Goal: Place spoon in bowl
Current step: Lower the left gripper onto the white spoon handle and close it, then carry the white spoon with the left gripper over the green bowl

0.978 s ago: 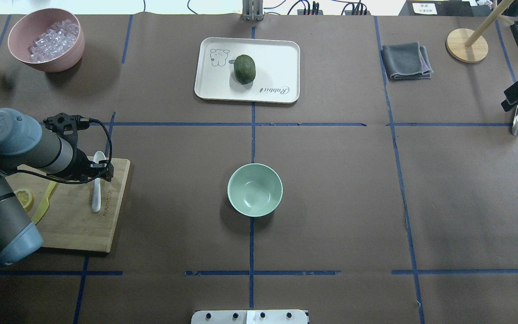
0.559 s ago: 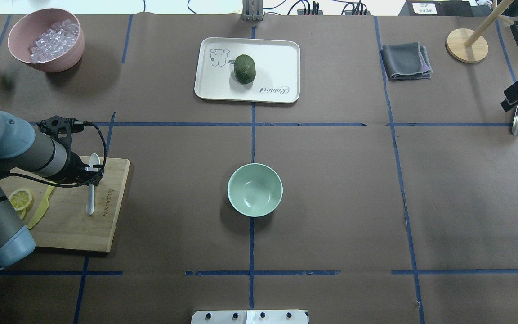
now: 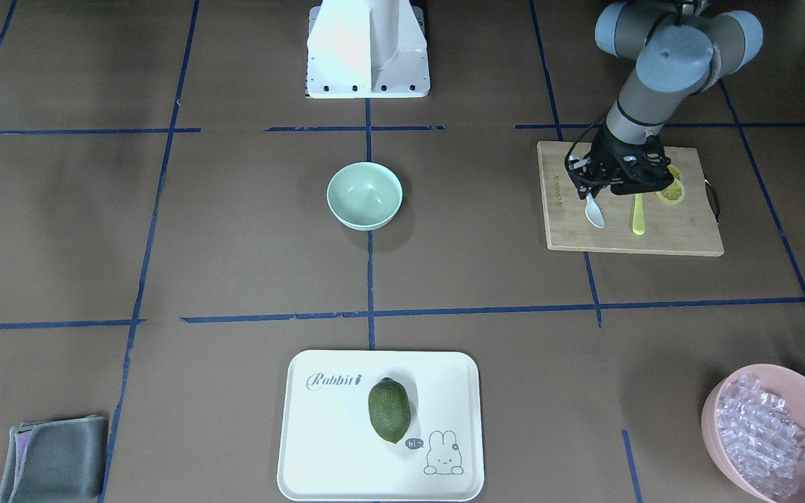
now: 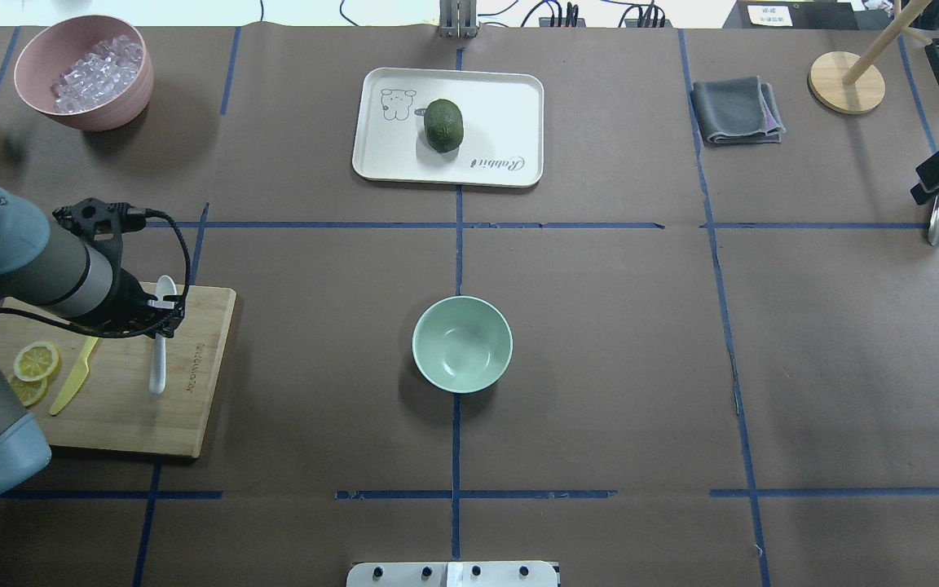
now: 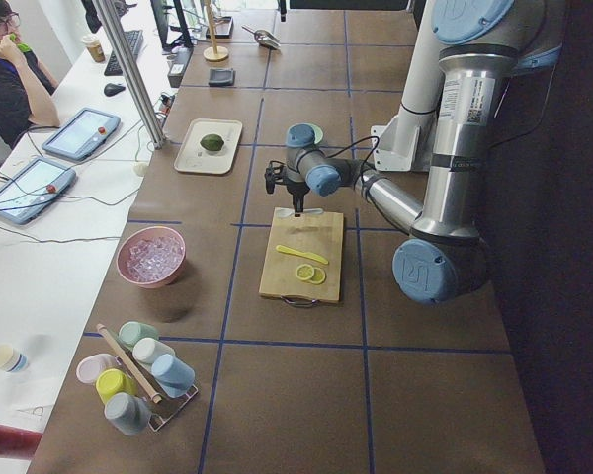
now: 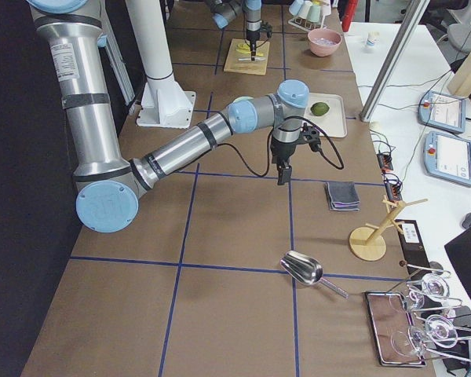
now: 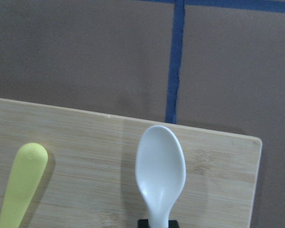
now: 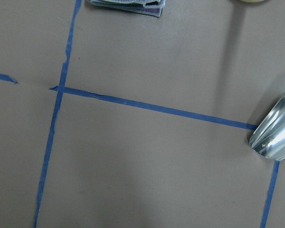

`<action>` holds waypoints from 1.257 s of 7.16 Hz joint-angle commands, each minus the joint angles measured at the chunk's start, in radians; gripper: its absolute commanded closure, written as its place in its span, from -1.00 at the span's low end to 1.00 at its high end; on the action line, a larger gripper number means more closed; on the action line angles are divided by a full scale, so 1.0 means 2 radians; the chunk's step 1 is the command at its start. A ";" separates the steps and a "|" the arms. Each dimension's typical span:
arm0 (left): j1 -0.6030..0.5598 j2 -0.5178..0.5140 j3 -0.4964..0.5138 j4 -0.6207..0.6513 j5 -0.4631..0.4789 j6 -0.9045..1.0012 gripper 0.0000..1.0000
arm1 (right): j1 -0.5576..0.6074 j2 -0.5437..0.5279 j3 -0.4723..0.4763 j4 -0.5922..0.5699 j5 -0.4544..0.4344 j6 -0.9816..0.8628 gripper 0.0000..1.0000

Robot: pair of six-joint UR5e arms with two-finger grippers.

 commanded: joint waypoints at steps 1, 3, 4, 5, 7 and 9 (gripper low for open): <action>0.001 -0.107 -0.021 0.111 -0.033 -0.012 1.00 | 0.014 -0.028 -0.002 0.016 0.025 -0.009 -0.99; 0.049 -0.210 0.019 0.121 -0.042 -0.103 1.00 | 0.034 -0.085 -0.004 0.085 0.026 -0.014 -0.99; 0.067 -0.268 0.054 0.120 -0.041 -0.123 1.00 | 0.048 -0.097 -0.008 0.090 0.027 -0.019 -0.99; 0.083 -0.312 0.101 0.114 -0.039 -0.131 1.00 | 0.054 -0.099 -0.009 0.090 0.028 -0.035 -0.99; 0.090 -0.322 0.156 0.062 -0.038 -0.131 1.00 | 0.054 -0.098 -0.009 0.090 0.039 -0.034 -0.99; 0.099 -0.324 0.168 0.043 -0.038 -0.132 1.00 | 0.054 -0.097 -0.010 0.090 0.046 -0.033 -0.99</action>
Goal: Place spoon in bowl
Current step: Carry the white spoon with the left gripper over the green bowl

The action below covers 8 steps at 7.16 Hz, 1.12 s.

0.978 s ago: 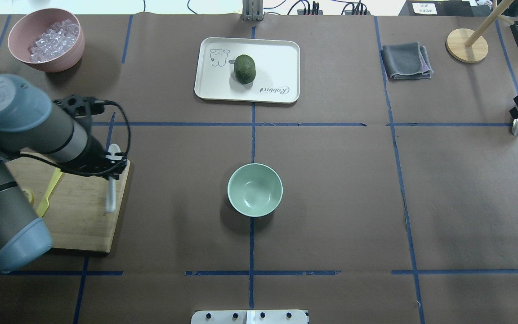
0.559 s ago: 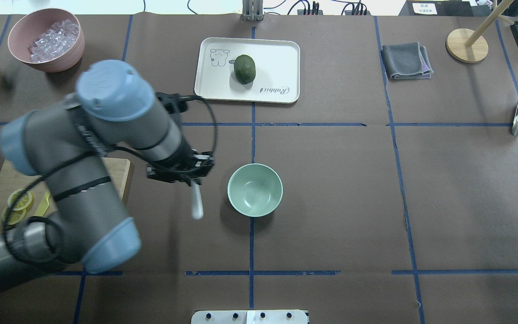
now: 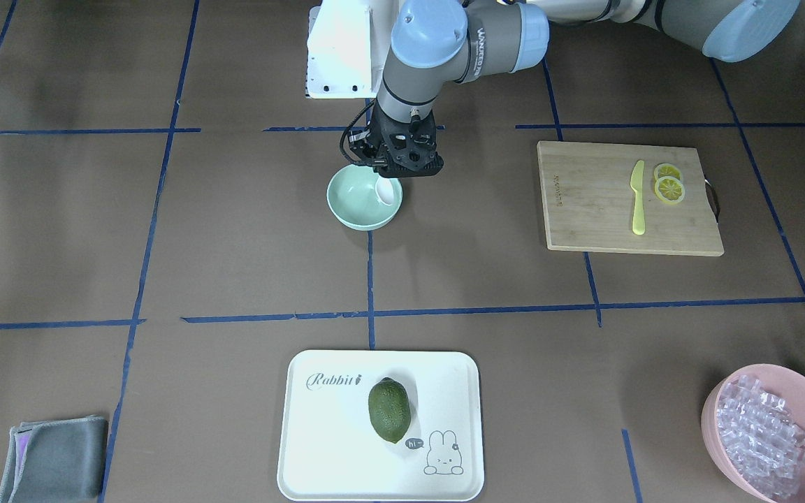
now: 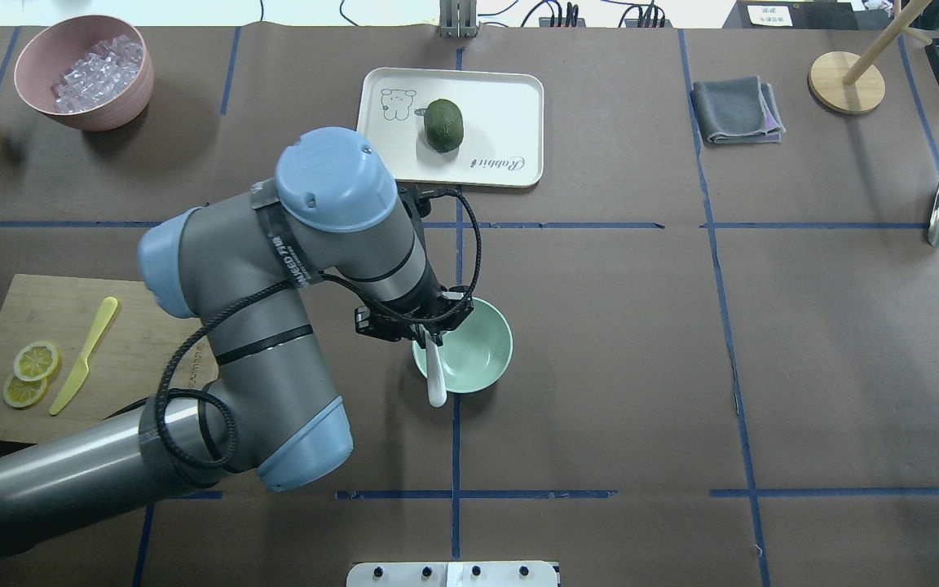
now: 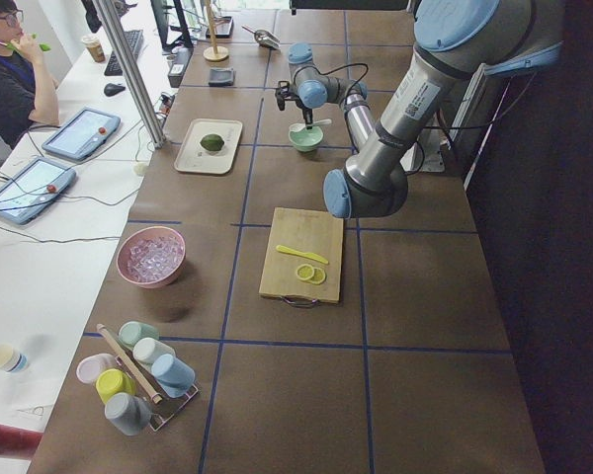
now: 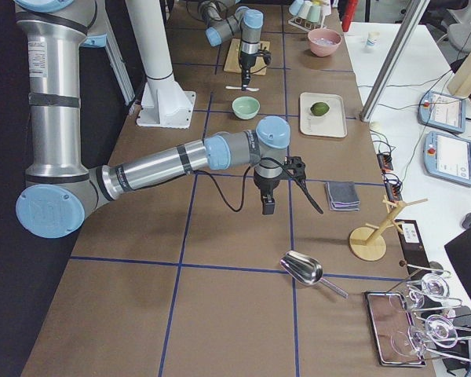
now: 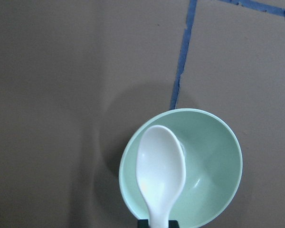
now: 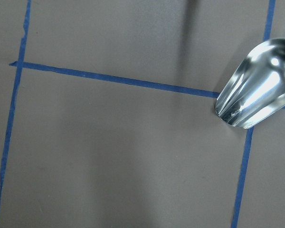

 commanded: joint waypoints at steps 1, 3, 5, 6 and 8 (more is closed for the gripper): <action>0.016 -0.005 0.015 -0.011 0.000 -0.002 0.96 | 0.000 0.000 -0.001 0.000 0.002 -0.001 -0.99; 0.017 -0.015 0.028 -0.012 0.000 -0.004 0.87 | 0.000 0.000 -0.002 0.000 0.003 0.000 -0.99; 0.017 -0.015 0.028 -0.012 0.000 0.001 -0.98 | 0.000 0.000 -0.001 0.000 0.003 0.000 -0.99; 0.017 -0.014 0.025 -0.012 0.000 -0.002 -1.00 | 0.000 0.001 -0.001 0.000 0.003 0.001 -0.99; 0.014 -0.012 0.021 -0.005 -0.001 -0.002 -1.00 | 0.000 0.001 -0.002 0.000 0.003 -0.002 -0.99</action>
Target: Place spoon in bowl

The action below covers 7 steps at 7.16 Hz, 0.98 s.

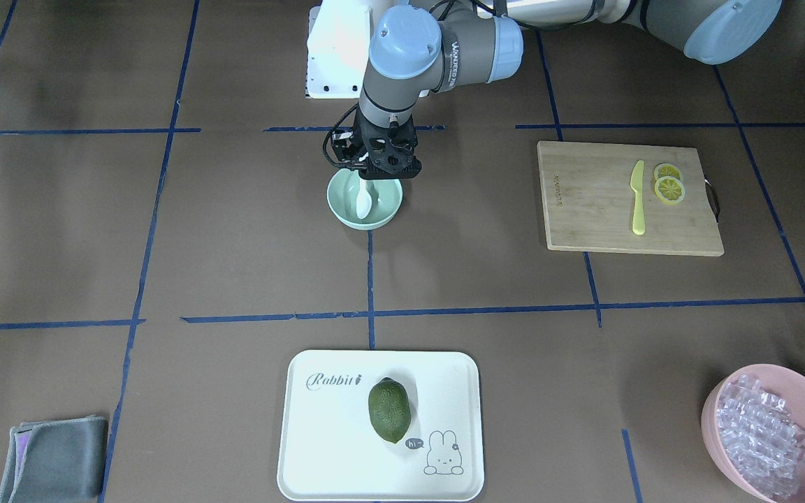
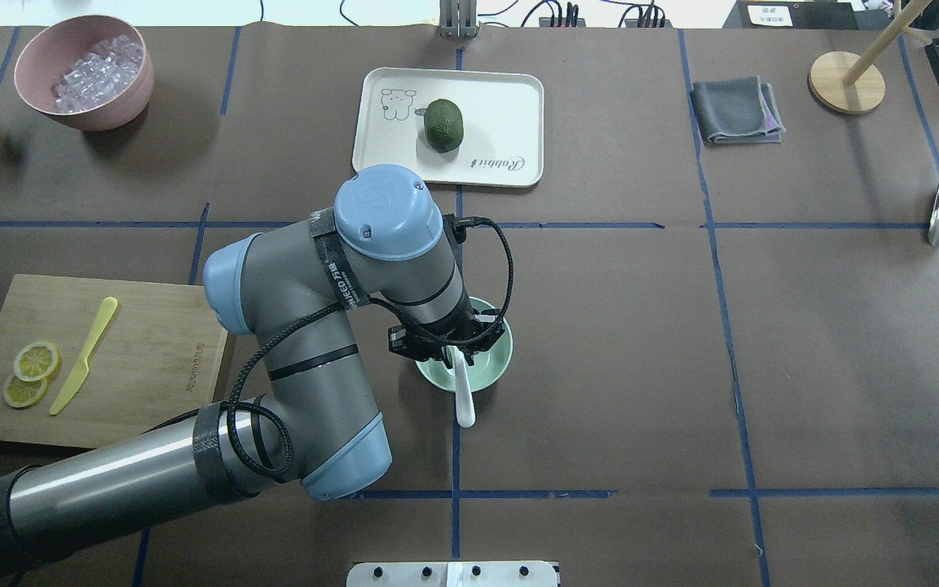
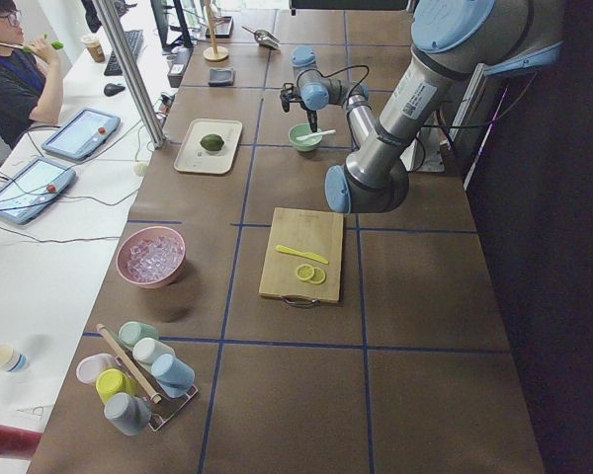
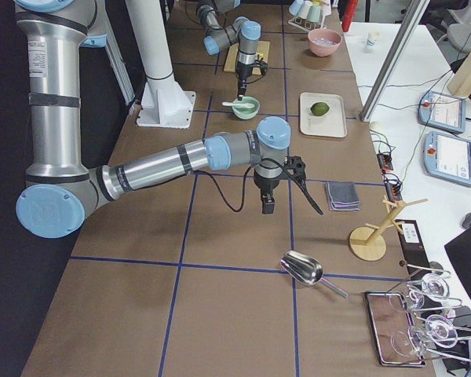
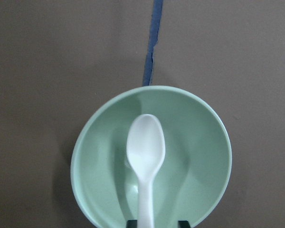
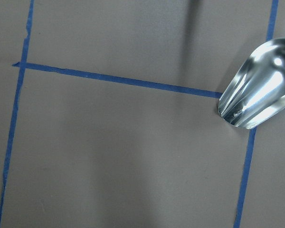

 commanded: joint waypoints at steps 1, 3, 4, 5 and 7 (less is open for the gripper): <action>-0.016 0.003 -0.009 0.012 -0.004 0.003 -1.00 | 0.002 -0.001 -0.001 -0.001 0.000 -0.002 -0.99; -0.063 0.052 -0.093 0.088 -0.029 0.070 -1.00 | 0.021 -0.010 -0.010 0.000 0.000 -0.029 -0.99; -0.091 0.116 -0.172 0.128 -0.029 0.137 -1.00 | 0.044 -0.016 -0.027 0.000 0.000 -0.077 -0.99; -0.126 0.156 -0.215 0.164 -0.030 0.218 -1.00 | 0.072 -0.016 -0.052 0.000 0.000 -0.115 -0.99; -0.193 0.248 -0.246 0.171 -0.032 0.319 -1.00 | 0.126 -0.020 -0.095 0.000 0.003 -0.172 -0.99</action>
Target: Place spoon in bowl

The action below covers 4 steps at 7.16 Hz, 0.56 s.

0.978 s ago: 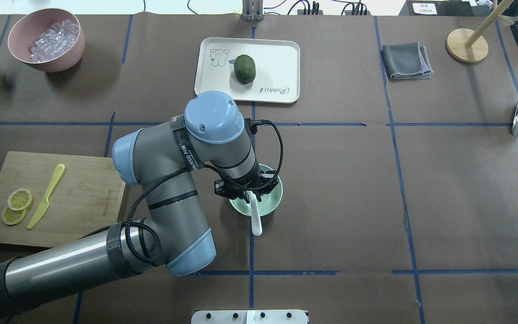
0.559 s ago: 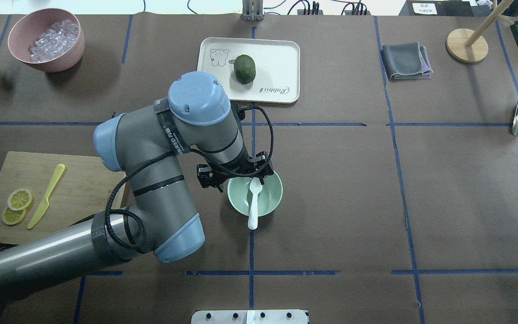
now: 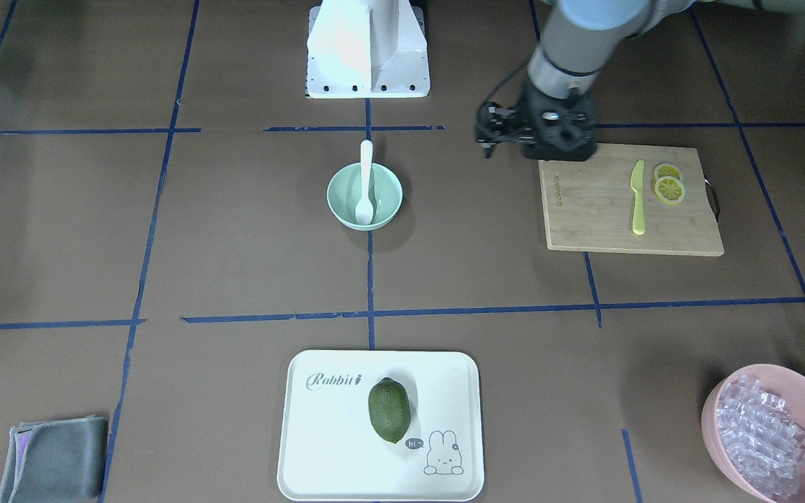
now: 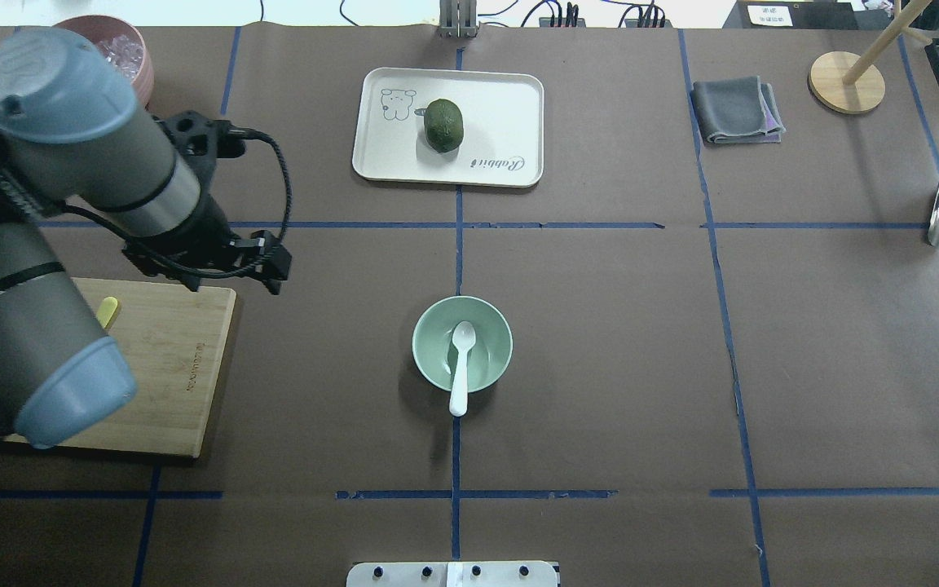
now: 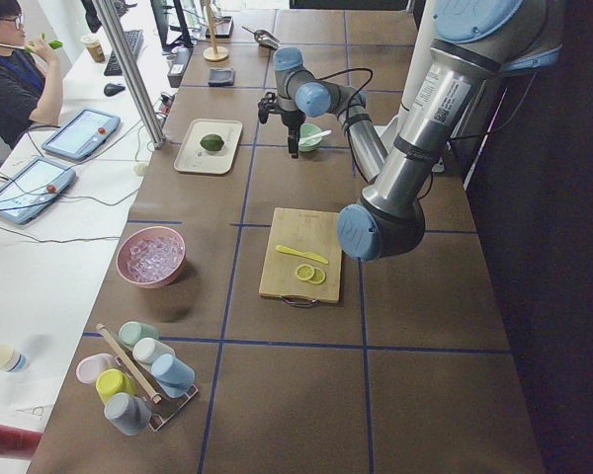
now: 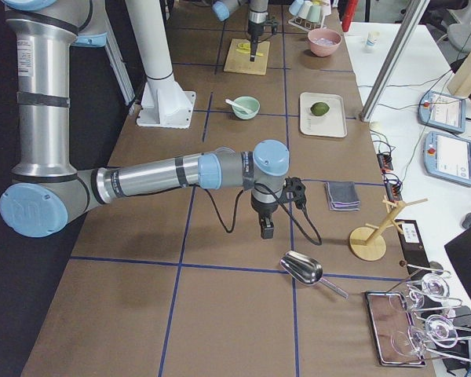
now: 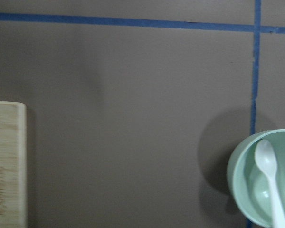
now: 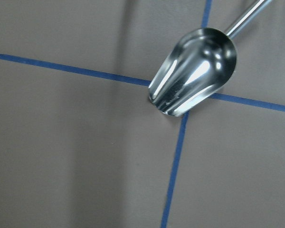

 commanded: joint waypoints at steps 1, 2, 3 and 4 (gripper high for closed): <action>-0.081 0.091 -0.022 0.005 -0.007 0.111 -1.00 | 0.035 -0.002 -0.035 0.000 0.003 -0.039 -0.99; -0.142 0.129 -0.017 0.003 -0.042 0.197 -1.00 | 0.041 0.000 -0.039 0.000 0.003 -0.037 -0.99; -0.208 0.160 0.003 0.005 -0.075 0.291 -1.00 | 0.041 0.005 -0.037 0.000 0.003 -0.035 -0.99; -0.255 0.173 0.042 0.004 -0.093 0.363 -1.00 | 0.041 0.009 -0.037 0.000 0.001 -0.025 -0.99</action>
